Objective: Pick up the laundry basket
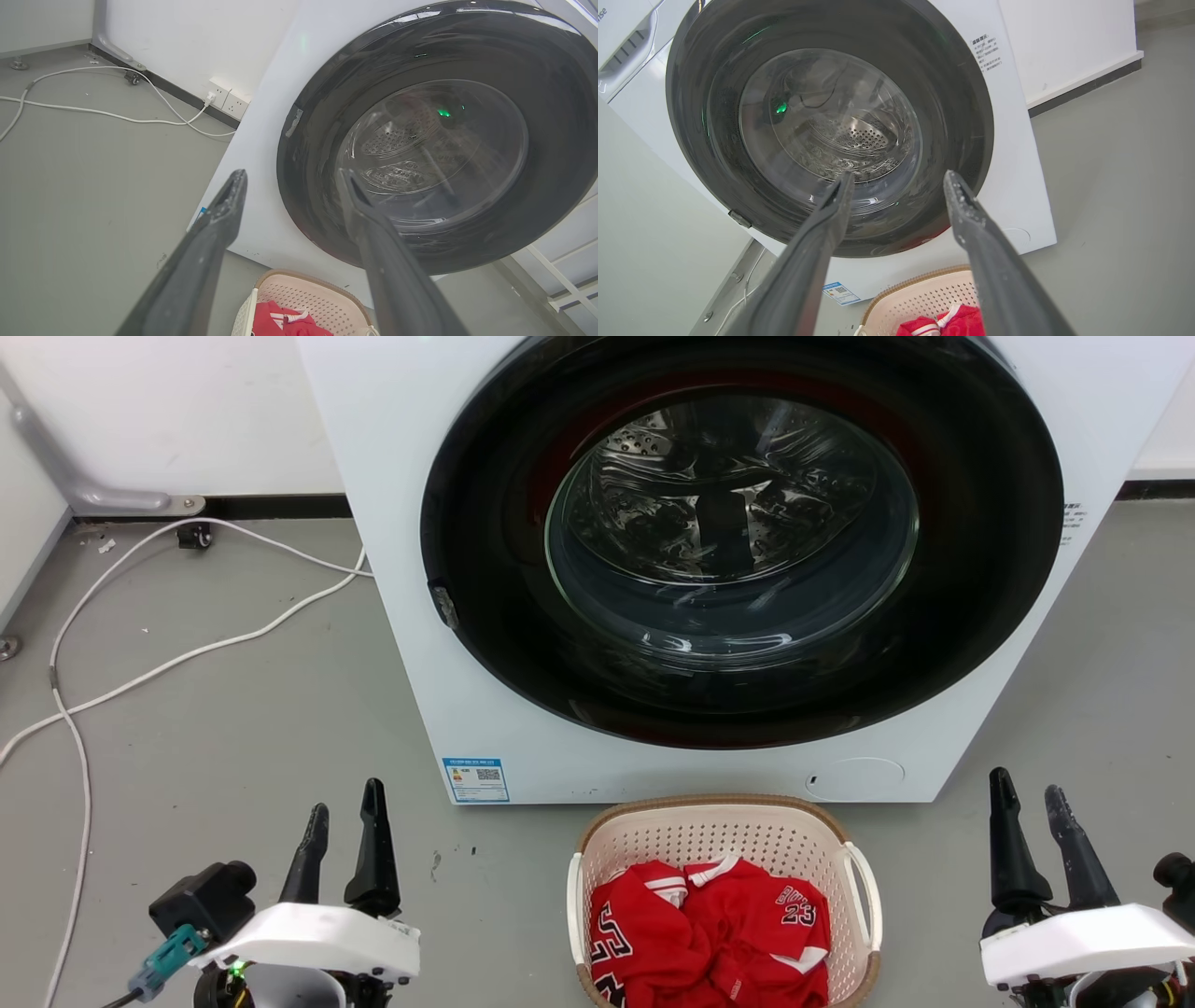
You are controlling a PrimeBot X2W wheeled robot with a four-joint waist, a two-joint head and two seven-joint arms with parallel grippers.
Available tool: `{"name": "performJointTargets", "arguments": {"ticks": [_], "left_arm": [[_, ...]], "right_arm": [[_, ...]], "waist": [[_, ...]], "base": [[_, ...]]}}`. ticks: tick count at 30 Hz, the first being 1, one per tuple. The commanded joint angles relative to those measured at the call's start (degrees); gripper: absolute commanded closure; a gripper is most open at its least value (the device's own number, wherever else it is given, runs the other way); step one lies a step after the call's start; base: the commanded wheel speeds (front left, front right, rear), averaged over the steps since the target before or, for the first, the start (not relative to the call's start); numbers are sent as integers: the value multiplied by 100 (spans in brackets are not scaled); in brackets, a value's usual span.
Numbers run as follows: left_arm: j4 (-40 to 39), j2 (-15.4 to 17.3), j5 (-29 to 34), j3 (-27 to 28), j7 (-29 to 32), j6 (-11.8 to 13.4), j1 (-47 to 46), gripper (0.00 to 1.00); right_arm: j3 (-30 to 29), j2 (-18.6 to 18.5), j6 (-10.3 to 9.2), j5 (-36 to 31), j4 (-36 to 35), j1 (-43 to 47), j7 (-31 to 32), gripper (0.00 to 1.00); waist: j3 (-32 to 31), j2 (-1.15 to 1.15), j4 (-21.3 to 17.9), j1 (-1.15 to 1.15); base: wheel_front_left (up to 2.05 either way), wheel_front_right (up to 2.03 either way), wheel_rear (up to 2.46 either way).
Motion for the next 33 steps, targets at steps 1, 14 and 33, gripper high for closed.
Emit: {"name": "performJointTargets", "arguments": {"ticks": [1,14,33], "left_arm": [[-85,17,212,-25,-67,22,11,0],[-110,18,1075,-112,-265,44,84,0],[-70,20,2050,-176,-517,59,162,0]], "right_arm": [[5,-18,1,-239,-117,18,-65,0],[9,-20,1,-1128,-182,112,-263,0],[23,-23,1,-2174,-208,227,-514,0]], "waist": [[-1,0,3,0],[7,0,9,0],[22,0,22,0]], "base": [[0,0,0],[0,0,0],[0,0,0]]}}
